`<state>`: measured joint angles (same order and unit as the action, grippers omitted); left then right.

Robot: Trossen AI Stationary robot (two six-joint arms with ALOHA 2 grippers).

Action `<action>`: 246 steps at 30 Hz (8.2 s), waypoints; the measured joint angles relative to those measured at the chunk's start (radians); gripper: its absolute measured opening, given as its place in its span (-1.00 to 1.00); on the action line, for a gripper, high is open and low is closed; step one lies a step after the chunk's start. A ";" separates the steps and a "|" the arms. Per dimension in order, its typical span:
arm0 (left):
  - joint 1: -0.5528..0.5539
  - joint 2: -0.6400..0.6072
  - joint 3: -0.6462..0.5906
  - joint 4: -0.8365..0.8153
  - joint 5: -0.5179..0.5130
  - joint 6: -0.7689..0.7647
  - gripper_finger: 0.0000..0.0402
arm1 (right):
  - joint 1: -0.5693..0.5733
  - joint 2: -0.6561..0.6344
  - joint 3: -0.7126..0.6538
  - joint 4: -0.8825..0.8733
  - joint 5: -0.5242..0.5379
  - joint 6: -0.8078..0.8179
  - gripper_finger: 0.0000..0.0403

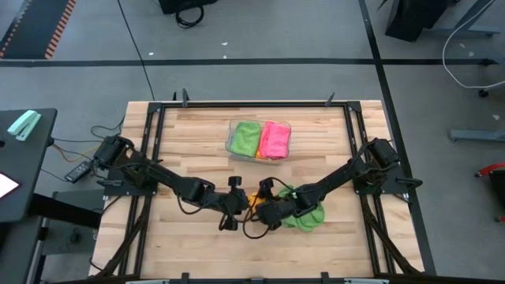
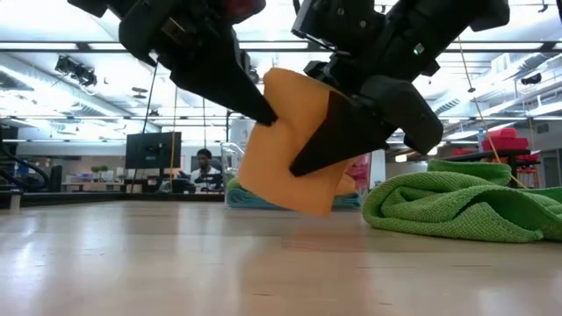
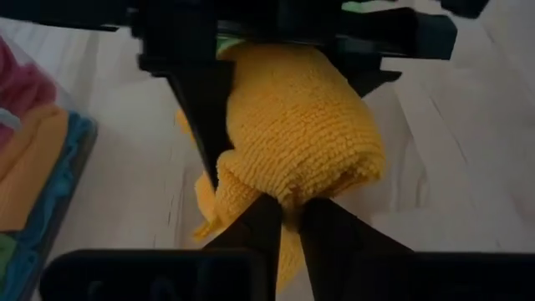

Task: Fold microfiber towels
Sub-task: Put the folded yellow microfiber cloth into the transparent bin

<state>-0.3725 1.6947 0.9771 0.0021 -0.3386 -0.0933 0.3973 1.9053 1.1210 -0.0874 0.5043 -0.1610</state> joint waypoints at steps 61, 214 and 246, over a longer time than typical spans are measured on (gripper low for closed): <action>-0.031 -0.056 0.000 0.220 -0.083 0.190 0.10 | 0.038 -0.178 0.000 -0.023 -0.034 0.098 -0.68; 0.774 -0.139 -0.205 0.209 0.358 -0.167 -0.07 | -0.572 -0.237 -0.083 0.185 -0.245 -0.054 0.29; 0.764 -0.184 -0.204 0.235 0.341 0.181 0.15 | -0.770 -0.077 0.016 0.136 -0.476 -0.039 0.29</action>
<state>0.3915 1.5105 0.7727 0.2366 0.0028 0.0880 -0.3729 1.8278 1.1370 0.0486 0.0284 -0.2001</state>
